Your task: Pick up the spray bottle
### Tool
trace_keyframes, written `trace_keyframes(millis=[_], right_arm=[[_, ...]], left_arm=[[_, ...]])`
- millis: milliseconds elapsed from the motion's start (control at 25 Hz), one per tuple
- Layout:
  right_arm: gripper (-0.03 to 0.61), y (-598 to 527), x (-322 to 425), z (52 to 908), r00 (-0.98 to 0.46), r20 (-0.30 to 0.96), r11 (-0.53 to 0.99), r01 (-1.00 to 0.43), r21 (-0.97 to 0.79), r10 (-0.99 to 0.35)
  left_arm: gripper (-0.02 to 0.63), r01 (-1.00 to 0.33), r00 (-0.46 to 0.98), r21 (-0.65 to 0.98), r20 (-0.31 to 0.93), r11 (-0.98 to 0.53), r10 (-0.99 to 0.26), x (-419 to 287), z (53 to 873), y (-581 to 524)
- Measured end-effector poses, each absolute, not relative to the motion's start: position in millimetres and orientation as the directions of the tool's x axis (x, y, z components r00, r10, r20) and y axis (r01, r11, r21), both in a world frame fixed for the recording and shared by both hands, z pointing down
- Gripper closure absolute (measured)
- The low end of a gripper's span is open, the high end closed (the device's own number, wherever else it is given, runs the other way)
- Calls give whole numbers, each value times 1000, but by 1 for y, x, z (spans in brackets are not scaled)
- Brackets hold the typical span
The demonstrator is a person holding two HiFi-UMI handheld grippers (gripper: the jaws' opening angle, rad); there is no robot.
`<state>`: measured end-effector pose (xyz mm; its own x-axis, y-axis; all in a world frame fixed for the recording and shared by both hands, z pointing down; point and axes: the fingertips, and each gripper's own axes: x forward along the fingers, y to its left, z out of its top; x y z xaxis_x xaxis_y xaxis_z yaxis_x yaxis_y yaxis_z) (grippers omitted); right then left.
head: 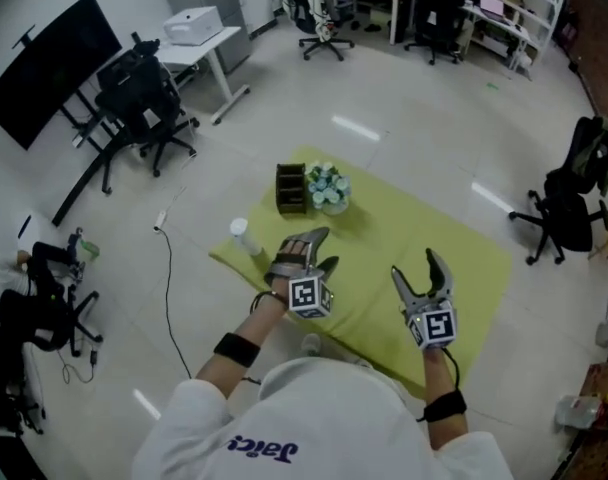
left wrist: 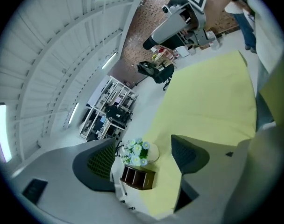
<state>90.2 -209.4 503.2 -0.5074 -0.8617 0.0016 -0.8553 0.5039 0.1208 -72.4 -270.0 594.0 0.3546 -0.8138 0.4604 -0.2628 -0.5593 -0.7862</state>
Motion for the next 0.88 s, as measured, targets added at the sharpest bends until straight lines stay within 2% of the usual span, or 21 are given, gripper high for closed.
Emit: trace_keyframes(millis=[360,880], right_arm=[[213,-236,42,521,-665,60,666,-733,141,-745],[213,-261,-32,547,-777,148,791,-601,116,-612]], left_arm=[[229,-516,205,-692,473,-506,-857,-164,604,-249],[228,-758,34,-548,509,-354,-860,-301,626,-212]])
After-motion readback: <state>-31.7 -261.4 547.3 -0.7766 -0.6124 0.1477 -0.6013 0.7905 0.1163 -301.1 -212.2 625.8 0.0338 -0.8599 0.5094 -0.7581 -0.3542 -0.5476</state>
